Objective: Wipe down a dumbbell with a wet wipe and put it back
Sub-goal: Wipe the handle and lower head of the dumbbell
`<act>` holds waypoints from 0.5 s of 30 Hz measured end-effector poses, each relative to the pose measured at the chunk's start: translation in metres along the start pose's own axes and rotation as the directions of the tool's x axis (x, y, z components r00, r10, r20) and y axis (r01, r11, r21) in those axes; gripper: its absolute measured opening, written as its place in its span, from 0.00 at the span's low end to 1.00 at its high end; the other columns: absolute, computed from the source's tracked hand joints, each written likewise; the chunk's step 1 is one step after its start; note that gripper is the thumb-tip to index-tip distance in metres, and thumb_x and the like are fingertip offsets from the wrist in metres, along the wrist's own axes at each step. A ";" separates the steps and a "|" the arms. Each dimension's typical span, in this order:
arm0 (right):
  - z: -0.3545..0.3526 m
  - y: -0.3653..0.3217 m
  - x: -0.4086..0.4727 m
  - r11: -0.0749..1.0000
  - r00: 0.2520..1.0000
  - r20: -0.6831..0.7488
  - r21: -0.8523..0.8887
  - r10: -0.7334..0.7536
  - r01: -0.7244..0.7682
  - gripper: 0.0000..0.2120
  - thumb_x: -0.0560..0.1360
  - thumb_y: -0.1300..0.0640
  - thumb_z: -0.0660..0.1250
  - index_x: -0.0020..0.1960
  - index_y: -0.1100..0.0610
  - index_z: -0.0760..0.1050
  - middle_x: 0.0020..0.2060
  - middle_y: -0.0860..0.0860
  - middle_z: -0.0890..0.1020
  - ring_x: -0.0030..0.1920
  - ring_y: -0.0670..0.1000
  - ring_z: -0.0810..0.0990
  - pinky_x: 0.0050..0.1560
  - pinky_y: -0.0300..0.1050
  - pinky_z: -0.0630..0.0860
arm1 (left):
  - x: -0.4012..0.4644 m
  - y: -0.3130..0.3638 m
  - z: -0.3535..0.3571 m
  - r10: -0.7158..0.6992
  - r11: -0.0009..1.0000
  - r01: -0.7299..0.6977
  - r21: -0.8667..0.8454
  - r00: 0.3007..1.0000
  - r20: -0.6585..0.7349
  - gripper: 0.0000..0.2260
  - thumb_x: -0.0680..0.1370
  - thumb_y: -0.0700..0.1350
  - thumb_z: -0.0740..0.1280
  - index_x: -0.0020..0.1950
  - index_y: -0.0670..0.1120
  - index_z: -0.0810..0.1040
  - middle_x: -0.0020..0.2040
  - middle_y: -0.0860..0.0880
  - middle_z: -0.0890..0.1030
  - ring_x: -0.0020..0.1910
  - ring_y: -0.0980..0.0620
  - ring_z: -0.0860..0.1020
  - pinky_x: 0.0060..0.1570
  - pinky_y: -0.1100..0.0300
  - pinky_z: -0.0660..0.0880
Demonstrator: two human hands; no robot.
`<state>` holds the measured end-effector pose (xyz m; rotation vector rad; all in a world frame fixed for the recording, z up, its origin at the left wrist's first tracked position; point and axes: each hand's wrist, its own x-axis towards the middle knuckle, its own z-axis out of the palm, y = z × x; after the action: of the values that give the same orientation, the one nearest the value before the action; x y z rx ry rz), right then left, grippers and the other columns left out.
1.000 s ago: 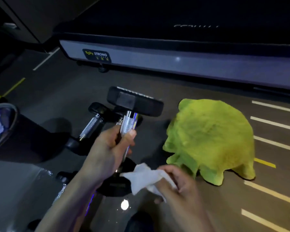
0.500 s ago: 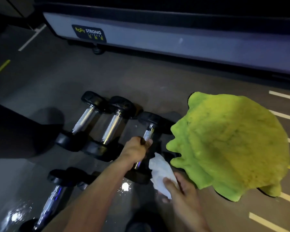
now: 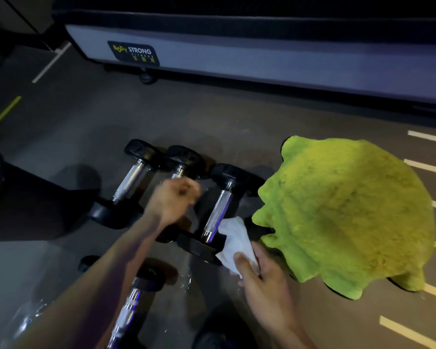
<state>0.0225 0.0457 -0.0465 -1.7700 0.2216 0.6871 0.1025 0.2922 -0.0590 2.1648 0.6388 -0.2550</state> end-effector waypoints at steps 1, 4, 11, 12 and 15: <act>0.001 -0.003 -0.003 1.000 1.000 0.011 -0.017 -0.015 0.016 0.13 0.73 0.41 0.63 0.53 0.44 0.79 0.44 0.46 0.85 0.47 0.48 0.84 0.52 0.56 0.81 | 0.003 0.001 -0.013 -0.007 1.000 0.008 0.012 0.995 -0.103 0.08 0.80 0.43 0.72 0.42 0.53 0.83 0.38 0.54 0.84 0.42 0.49 0.83 0.50 0.57 0.77; 0.002 -0.008 -0.007 0.997 0.997 0.044 -0.053 -0.057 0.059 0.11 0.75 0.43 0.64 0.52 0.47 0.78 0.42 0.46 0.84 0.45 0.47 0.85 0.50 0.54 0.82 | 0.016 0.004 -0.038 -0.086 0.970 0.136 0.204 0.968 -0.235 0.06 0.81 0.47 0.71 0.46 0.49 0.84 0.41 0.52 0.84 0.46 0.51 0.81 0.52 0.59 0.74; -0.004 -0.013 0.003 0.985 0.997 0.044 -0.154 -0.067 0.073 0.05 0.81 0.48 0.65 0.47 0.45 0.71 0.36 0.47 0.78 0.42 0.51 0.85 0.41 0.39 0.73 | 0.066 -0.031 -0.018 -0.249 0.911 0.248 0.331 0.968 -0.040 0.16 0.82 0.57 0.69 0.58 0.45 0.84 0.57 0.41 0.84 0.60 0.39 0.82 0.59 0.54 0.76; -0.004 -0.015 0.004 0.983 0.996 0.061 -0.164 -0.069 0.078 0.07 0.81 0.48 0.65 0.45 0.43 0.71 0.35 0.43 0.77 0.42 0.50 0.84 0.39 0.37 0.72 | 0.071 -0.038 -0.015 -0.256 0.927 0.255 0.274 0.966 -0.033 0.15 0.82 0.55 0.68 0.58 0.44 0.83 0.55 0.40 0.85 0.57 0.38 0.83 0.60 0.51 0.79; -0.006 -0.017 0.005 0.984 0.994 0.079 -0.152 -0.077 0.089 0.05 0.82 0.47 0.63 0.49 0.44 0.74 0.34 0.37 0.76 0.42 0.49 0.84 0.44 0.40 0.76 | 0.074 -0.053 -0.006 -0.243 0.957 0.246 0.153 0.969 -0.039 0.09 0.84 0.50 0.67 0.50 0.45 0.78 0.48 0.36 0.84 0.46 0.35 0.84 0.55 0.41 0.83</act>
<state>0.0368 0.0467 -0.0345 -1.8877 0.0448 0.7236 0.1375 0.3505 -0.1197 2.2384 0.9271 -0.4281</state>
